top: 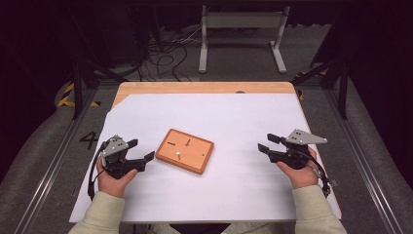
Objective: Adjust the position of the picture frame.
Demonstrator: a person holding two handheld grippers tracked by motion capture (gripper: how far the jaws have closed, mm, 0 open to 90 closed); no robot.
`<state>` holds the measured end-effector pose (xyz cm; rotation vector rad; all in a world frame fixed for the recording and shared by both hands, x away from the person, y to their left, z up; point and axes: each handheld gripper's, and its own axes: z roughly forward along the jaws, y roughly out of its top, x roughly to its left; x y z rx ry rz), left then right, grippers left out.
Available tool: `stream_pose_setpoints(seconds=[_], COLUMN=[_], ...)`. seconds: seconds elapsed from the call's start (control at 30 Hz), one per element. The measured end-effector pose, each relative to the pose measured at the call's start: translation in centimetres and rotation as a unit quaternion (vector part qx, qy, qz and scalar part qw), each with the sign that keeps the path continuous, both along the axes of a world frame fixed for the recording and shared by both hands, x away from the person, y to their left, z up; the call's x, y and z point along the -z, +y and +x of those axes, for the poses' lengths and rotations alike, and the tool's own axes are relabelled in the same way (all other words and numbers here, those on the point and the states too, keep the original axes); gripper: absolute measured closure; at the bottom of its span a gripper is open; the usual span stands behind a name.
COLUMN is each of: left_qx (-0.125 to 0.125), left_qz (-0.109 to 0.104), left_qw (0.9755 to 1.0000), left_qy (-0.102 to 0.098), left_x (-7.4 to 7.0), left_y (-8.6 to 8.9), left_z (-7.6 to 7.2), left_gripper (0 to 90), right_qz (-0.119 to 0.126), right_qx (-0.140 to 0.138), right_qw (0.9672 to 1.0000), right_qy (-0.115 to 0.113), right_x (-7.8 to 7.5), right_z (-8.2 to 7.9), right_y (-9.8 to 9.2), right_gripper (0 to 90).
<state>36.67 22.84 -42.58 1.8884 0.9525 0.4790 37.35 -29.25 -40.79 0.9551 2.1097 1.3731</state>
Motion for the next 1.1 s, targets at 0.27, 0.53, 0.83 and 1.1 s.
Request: stream_pose_setpoints(seconds=[0.27,0.53,0.83,1.1], left_qx=[-0.002,-0.002,-0.017,-0.021], left_qz=[-0.001,-0.005,0.004,0.005], left_qw=[1.0000,1.0000,0.9986,0.9952], left_qy=[0.004,0.004,0.050,0.095], left_x=[-0.8,-0.9,-0.8,0.3], left_y=[0.3,0.1,-0.2,-0.5], left_z=[0.4,0.7,3.1,5.3], left_gripper=[22.8,22.7,62.7,89.9], right_qz=[-0.006,-0.002,-0.009,-0.020], right_qx=[-0.008,-0.004,0.006,0.017], right_qw=[0.9999,0.9999,0.9999,0.9996], right_qy=[0.001,-0.015,-0.006,0.005], right_x=[-0.5,-0.7,-0.9,-1.1], right_z=[-0.3,-0.6,-1.1,-2.0], right_y=[0.1,-0.3,-1.0,-1.7], right_gripper=[49.9,46.6,49.0,51.1])
